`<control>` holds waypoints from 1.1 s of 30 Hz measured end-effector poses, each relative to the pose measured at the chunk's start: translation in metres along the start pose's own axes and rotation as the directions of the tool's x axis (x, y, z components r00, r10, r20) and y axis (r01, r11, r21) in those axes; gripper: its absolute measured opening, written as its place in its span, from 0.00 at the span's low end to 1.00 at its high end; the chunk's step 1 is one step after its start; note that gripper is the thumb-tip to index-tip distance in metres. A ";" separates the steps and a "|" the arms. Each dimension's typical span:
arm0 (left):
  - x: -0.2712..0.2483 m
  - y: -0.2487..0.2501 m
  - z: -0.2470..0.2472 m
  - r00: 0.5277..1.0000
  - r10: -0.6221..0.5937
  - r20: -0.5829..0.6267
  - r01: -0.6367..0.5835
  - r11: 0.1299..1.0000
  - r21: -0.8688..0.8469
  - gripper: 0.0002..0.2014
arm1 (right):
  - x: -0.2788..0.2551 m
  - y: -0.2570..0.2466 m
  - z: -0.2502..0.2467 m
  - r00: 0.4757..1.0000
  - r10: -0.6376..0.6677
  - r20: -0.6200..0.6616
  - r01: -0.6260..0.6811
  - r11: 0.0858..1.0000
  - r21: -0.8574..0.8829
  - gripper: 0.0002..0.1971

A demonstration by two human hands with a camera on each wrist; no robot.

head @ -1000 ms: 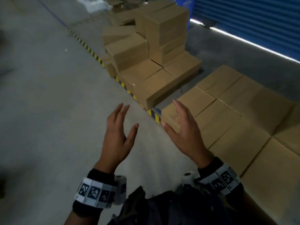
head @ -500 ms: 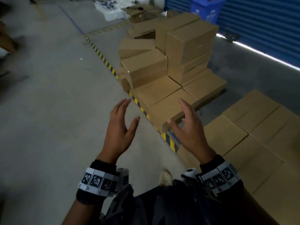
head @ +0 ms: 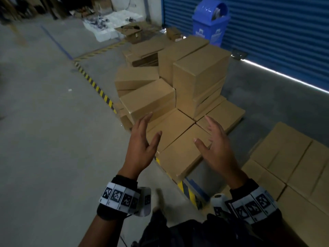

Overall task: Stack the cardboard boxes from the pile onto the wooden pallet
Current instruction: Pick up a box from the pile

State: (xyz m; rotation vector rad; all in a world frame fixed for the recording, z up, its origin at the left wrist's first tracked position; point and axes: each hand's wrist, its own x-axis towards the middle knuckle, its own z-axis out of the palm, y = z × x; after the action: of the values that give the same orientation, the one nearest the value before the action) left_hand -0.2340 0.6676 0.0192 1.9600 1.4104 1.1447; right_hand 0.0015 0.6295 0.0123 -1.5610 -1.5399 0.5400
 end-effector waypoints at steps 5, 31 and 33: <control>0.125 -0.056 0.020 0.993 0.091 0.074 -0.086 0.994 -0.068 0.30 | 0.097 0.015 0.027 0.995 0.049 -0.086 -0.052 0.998 -0.033 0.38; 0.675 -0.154 0.256 0.940 -0.144 0.309 0.101 0.984 0.149 0.22 | 0.603 0.239 -0.005 0.948 0.300 -0.107 -0.307 0.950 -0.052 0.35; 0.704 -0.168 0.288 0.917 -0.242 0.317 0.181 0.961 0.211 0.22 | 0.639 0.269 -0.002 0.940 0.339 -0.042 -0.342 0.934 -0.104 0.34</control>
State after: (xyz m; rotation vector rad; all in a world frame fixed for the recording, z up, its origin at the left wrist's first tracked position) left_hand 0.0038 1.4089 -0.0149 1.9474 1.5280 0.5636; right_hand 0.2547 1.2730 -0.0380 -1.9297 -1.3043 0.6343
